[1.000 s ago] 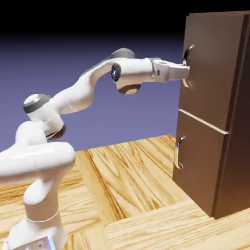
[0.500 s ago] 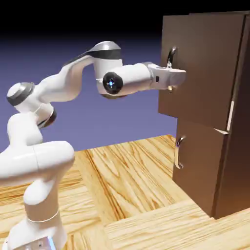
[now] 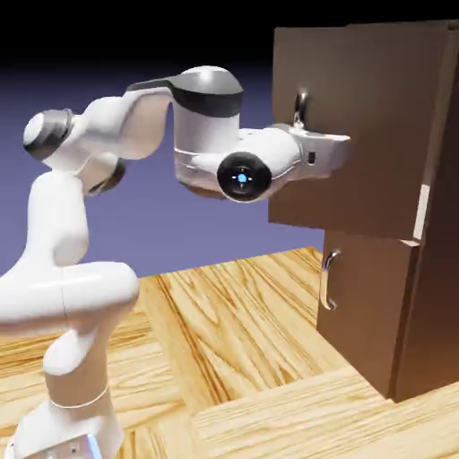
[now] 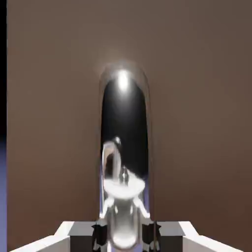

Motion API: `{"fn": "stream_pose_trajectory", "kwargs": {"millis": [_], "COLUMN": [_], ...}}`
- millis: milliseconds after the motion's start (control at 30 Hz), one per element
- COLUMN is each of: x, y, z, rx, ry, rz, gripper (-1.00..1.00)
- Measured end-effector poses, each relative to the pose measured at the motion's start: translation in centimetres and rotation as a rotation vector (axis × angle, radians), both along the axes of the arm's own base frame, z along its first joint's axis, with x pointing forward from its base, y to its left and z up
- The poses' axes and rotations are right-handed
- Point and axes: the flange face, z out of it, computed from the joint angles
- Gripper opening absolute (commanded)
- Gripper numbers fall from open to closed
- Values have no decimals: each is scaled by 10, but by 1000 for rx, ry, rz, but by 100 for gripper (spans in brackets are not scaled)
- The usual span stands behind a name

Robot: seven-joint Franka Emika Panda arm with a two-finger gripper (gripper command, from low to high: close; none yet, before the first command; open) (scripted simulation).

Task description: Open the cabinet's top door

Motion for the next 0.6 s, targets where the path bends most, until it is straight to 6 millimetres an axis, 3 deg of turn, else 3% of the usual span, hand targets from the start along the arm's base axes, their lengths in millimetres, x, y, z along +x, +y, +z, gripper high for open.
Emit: {"fn": "stream_pose_trajectory", "kwargs": {"millis": [367, 600], "x": [4, 17], "y": [-90, -131], "z": [0, 0], "rx": [0, 0], "ry": [0, 0], "rz": [341, 505], "gripper": [-100, -100]}}
